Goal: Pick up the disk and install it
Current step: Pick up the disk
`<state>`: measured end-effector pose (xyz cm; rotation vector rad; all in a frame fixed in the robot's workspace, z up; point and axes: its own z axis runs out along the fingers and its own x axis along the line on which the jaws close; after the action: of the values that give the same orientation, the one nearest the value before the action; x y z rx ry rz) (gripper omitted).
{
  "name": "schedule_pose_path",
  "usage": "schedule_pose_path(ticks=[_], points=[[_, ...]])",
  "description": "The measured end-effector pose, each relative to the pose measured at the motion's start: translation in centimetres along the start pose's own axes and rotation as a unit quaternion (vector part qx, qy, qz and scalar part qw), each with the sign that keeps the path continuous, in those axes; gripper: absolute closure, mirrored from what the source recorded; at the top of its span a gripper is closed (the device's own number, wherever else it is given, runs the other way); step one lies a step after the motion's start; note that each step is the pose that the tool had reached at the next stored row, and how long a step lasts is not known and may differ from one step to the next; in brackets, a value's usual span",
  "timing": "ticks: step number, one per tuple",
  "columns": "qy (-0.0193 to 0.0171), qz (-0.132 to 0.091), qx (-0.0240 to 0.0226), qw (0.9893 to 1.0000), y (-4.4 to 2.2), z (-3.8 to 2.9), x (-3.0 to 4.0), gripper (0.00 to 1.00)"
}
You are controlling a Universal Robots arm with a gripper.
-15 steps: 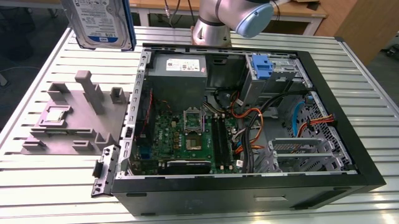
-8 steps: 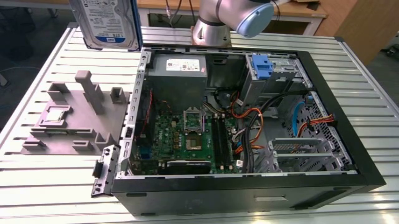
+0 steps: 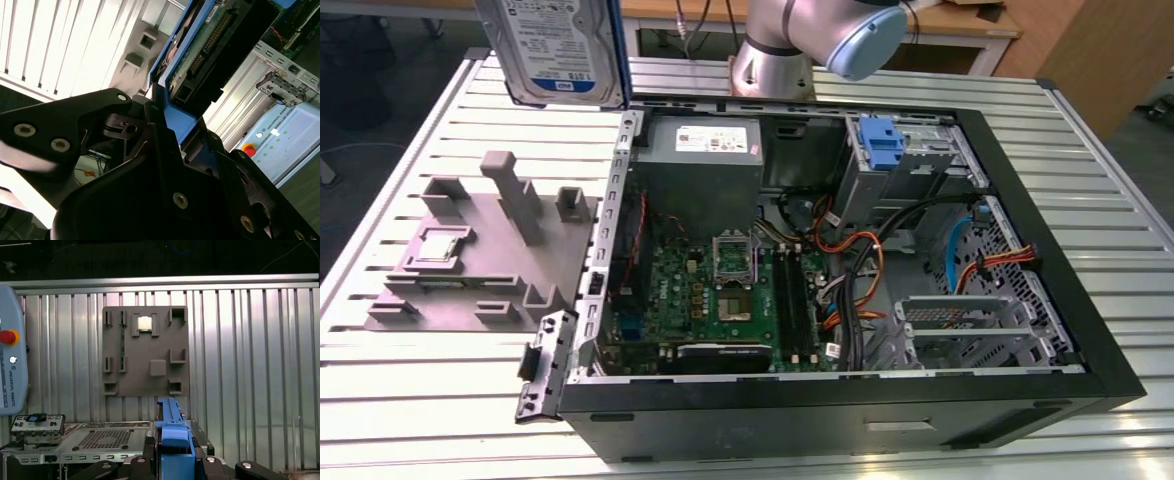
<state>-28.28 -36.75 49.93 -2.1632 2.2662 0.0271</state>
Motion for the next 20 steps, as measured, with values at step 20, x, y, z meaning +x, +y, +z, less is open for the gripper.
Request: schedule_pose_path(ticks=[20], points=[[0.0001, 0.0, -0.0001, 1.0, -2.19, -0.02, 1.12, 0.64]])
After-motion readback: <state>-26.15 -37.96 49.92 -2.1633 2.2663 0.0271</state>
